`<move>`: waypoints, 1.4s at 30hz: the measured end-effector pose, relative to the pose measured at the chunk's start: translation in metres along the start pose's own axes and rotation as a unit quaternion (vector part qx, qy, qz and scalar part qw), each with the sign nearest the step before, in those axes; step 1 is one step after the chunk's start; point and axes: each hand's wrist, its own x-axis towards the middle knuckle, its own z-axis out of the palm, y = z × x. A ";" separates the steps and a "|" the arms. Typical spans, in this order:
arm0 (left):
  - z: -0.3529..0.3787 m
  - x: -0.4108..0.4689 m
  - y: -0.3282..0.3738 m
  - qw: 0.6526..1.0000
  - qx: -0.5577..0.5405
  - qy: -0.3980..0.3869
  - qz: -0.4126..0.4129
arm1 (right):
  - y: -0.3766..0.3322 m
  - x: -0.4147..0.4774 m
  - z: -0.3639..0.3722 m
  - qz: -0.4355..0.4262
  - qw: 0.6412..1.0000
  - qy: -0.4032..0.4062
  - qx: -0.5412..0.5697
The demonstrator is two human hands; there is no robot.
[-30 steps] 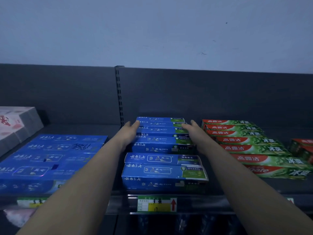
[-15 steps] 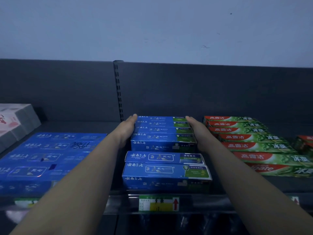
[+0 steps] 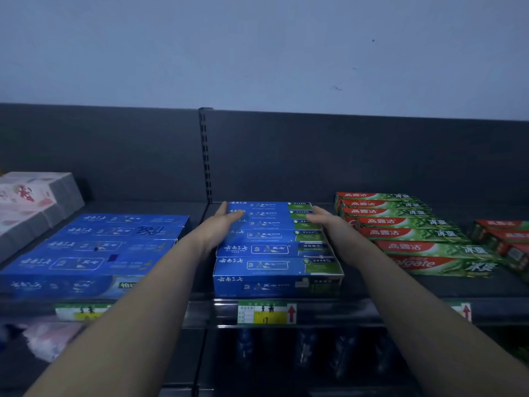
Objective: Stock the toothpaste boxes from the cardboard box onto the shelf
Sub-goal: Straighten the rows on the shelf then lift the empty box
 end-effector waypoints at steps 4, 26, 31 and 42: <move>0.000 -0.020 -0.008 1.000 -0.021 0.004 0.006 | 0.003 -0.020 0.010 0.006 1.000 0.020 -0.012; 0.010 -0.077 -0.029 0.995 -0.013 -0.020 0.094 | 0.026 -0.072 0.033 -0.047 0.973 0.127 -0.185; 0.008 -0.078 -0.025 0.996 -0.006 -0.035 0.078 | 0.020 -0.079 0.038 -0.031 0.971 0.144 -0.189; 0.065 -0.109 0.040 0.951 0.105 0.100 0.272 | 0.000 -0.122 -0.008 -0.150 0.906 0.285 -0.276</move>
